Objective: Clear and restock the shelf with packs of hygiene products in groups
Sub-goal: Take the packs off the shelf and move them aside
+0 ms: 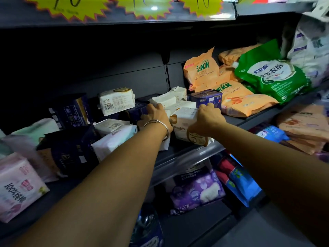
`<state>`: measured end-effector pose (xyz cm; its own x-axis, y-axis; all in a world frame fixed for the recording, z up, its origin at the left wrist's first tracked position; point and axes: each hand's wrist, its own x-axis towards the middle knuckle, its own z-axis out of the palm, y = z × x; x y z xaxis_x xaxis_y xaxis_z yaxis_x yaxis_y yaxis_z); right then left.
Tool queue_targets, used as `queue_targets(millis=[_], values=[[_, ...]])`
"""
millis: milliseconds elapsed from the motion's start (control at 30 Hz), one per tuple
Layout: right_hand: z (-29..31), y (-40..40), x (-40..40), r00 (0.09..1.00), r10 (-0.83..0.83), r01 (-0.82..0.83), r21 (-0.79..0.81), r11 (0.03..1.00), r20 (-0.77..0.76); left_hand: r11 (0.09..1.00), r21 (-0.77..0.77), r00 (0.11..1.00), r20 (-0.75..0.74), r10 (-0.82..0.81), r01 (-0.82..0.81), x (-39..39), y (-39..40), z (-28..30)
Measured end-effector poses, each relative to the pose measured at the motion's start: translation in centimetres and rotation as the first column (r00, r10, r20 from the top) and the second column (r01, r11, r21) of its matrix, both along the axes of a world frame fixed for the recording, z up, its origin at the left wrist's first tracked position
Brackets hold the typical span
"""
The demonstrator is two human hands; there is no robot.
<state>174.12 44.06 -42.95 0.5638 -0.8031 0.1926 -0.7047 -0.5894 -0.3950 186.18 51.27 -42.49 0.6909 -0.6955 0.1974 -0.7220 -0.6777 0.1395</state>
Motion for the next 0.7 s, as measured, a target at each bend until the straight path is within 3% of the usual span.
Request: queue_targets(millis=[133,500,700], values=[[0.3,1.4,-0.9,0.999,-0.02,0.021,-0.024,0.999,0.045,0.996,-0.092,0.999,0.035,0.007,-0.003,-1.9,0.7,1.1],[1.2,6.7,-8.9,0.991,0.113,-0.108,-0.069,0.992,0.076,1.0,0.001,0.998,-0.056,-0.003,0.003,-7.4,9.7,3.7],[-2.1,11.1,-14.2,0.972,0.208,-0.215,-0.061,0.975,-0.106,0.997,0.055,0.991,-0.127,-0.038,0.045,-10.9,15.8,1.7]])
